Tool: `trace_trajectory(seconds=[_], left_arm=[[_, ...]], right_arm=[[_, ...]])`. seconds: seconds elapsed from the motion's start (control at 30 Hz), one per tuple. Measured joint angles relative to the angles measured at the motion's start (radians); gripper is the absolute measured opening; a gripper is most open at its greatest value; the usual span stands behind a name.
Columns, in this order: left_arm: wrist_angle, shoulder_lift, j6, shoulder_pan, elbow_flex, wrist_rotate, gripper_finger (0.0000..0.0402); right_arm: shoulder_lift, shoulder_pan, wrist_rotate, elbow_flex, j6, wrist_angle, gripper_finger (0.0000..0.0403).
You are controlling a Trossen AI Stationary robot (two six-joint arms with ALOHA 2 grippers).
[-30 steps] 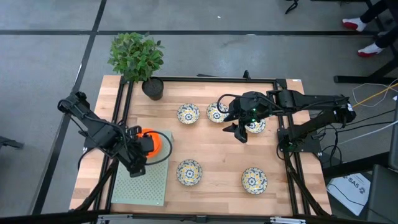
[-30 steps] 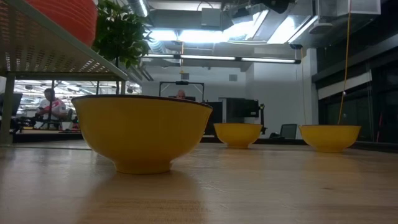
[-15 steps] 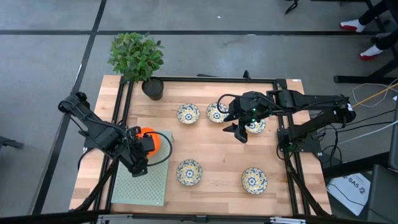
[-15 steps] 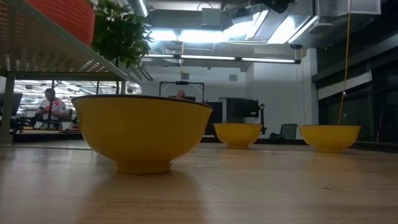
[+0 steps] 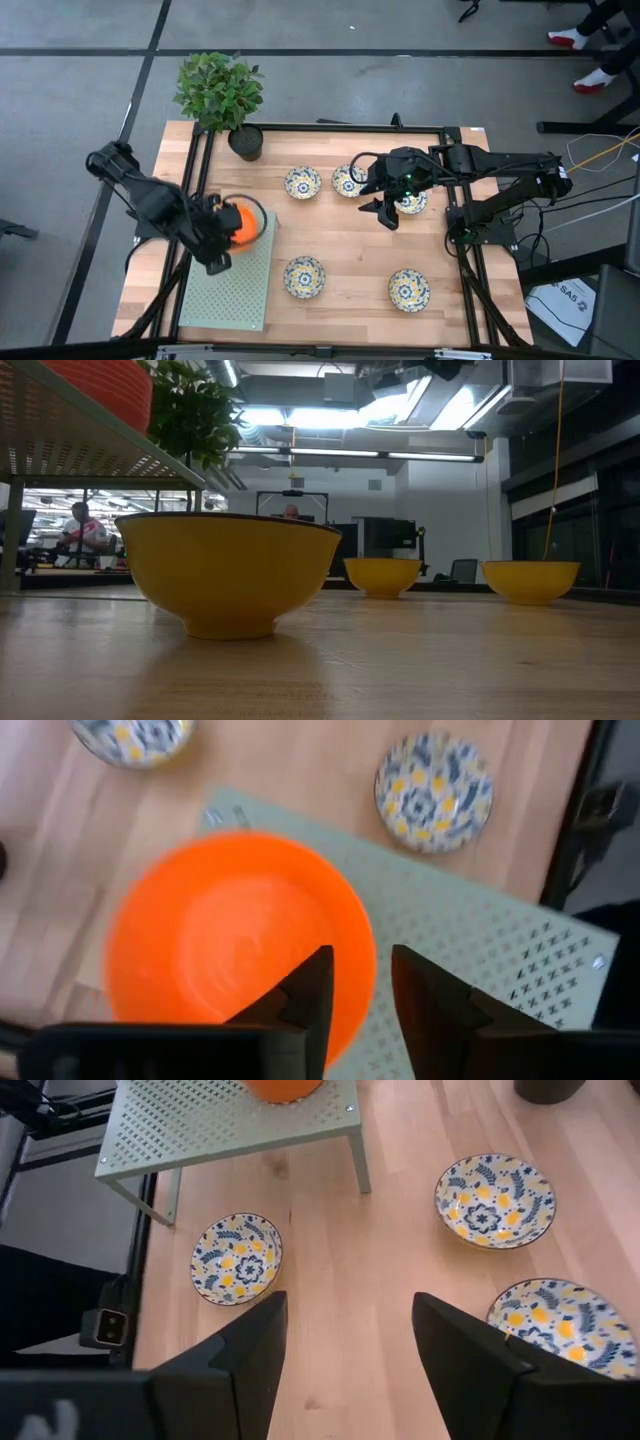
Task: Pick & Place Mini bowls
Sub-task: Move the orange stacked bowls to the bottom of the shelf
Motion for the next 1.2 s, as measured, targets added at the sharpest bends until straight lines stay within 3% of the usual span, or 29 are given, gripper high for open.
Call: trace_trajectory(seconds=[0.2,0.33,0.57,0.77,0.93,1.2], left_arm=[[0.021,-0.079,0.036,0.089,0.017,-0.062,0.0113],[0.051,-0.103,0.121,0.139,0.017,-0.102,0.0113],[0.082,-0.105,0.236,0.212,0.017,-0.115,0.0114],[0.102,-0.105,0.300,0.259,0.017,-0.113,0.0114],[0.102,-0.105,0.340,0.295,0.017,-0.113,0.0114],[0.102,-0.105,0.398,0.344,0.017,-0.113,0.0114]], right_arm=[[-0.003,0.002,0.016,-0.003,-0.100,-0.037,0.0215],[-0.060,0.015,-0.004,-0.103,-0.111,0.012,0.0215],[-0.327,0.014,-0.048,-0.479,0.074,0.324,0.0215],[-0.601,0.014,0.069,-0.749,0.253,0.464,0.0215],[-0.782,0.014,0.189,-0.898,0.365,0.465,0.0215],[-0.906,0.014,0.191,-1.044,0.423,0.478,0.0215]])
